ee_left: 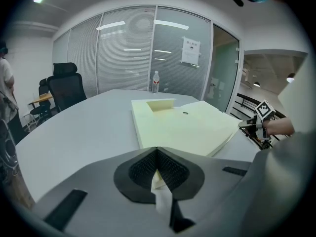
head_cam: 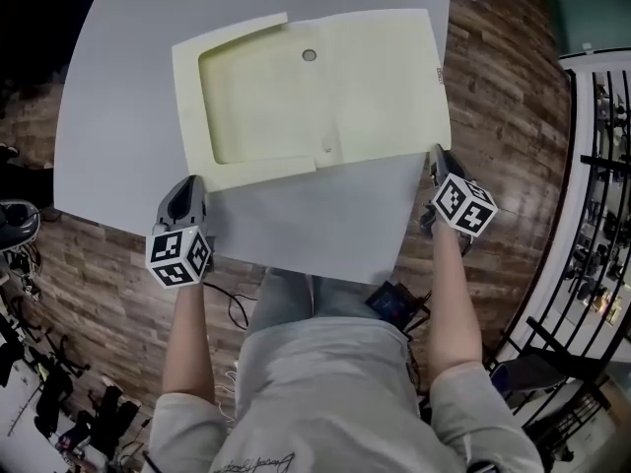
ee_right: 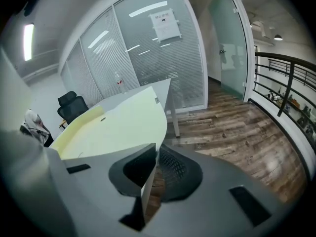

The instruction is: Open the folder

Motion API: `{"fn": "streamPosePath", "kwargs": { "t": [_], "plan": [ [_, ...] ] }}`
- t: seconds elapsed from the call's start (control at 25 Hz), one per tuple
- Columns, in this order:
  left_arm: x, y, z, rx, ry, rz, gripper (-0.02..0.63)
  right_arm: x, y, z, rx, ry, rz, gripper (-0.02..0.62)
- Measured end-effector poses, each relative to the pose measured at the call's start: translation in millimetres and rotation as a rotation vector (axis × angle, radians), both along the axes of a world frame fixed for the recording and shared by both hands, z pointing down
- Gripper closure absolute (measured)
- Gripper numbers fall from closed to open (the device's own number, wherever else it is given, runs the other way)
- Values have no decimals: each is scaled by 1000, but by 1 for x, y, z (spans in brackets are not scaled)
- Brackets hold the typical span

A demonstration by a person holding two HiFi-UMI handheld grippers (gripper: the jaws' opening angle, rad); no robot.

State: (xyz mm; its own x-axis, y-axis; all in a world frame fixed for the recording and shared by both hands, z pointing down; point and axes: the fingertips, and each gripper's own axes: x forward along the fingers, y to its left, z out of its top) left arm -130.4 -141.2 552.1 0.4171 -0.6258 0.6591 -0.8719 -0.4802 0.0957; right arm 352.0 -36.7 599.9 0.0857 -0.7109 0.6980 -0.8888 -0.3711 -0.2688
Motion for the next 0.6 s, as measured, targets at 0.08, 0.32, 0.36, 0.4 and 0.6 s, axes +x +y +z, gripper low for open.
{"fn": "streamPosePath", "kwargs": {
  "t": [0.08, 0.32, 0.36, 0.4, 0.6],
  "plan": [
    [1, 1, 0, 2, 0, 1, 597, 2, 1, 3, 0, -5, 6, 554],
    [0, 1, 1, 4, 3, 7, 597, 4, 1, 10, 16, -64, 35, 534],
    [1, 2, 1, 3, 4, 6, 597, 4, 1, 11, 21, -81, 39, 527],
    [1, 2, 1, 3, 4, 5, 597, 5, 0, 12, 25, -94, 43, 520],
    [1, 2, 2, 4, 7, -1, 597, 9, 4, 15, 7, -45, 61, 492]
  ]
}}
